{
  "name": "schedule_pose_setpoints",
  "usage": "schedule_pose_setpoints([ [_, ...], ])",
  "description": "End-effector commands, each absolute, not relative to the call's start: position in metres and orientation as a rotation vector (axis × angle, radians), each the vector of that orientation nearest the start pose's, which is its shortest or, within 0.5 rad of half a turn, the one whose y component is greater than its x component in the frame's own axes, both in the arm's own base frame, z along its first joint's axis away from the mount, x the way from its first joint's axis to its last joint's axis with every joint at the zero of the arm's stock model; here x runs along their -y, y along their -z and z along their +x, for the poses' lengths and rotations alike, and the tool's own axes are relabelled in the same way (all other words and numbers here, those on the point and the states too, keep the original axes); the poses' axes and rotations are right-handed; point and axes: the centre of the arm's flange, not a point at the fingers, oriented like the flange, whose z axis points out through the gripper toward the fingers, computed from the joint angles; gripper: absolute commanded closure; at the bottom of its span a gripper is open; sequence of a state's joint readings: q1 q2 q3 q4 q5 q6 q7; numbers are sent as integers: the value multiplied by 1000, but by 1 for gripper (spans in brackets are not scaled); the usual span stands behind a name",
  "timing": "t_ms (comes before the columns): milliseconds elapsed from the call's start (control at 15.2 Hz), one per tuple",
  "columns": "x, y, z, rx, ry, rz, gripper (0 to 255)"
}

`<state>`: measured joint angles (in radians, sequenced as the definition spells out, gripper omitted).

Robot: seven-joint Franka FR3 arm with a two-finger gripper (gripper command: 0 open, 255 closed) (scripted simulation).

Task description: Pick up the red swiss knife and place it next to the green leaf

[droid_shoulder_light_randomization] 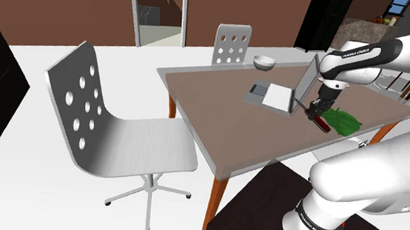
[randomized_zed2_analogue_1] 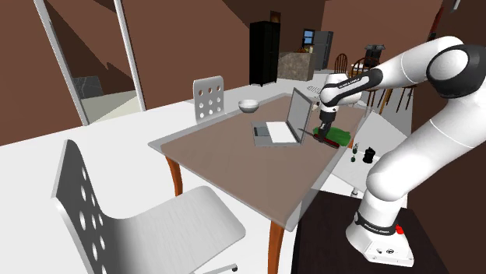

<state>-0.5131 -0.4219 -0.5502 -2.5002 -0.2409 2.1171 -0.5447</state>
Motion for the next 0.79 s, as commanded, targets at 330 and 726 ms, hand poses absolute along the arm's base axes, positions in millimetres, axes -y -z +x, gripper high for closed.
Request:
schedule_pose_setpoints([
  [330, 374, -374, 193, -550, 8, -3083, 255],
  [726, 374, -343, 193, -550, 8, -3083, 255],
])
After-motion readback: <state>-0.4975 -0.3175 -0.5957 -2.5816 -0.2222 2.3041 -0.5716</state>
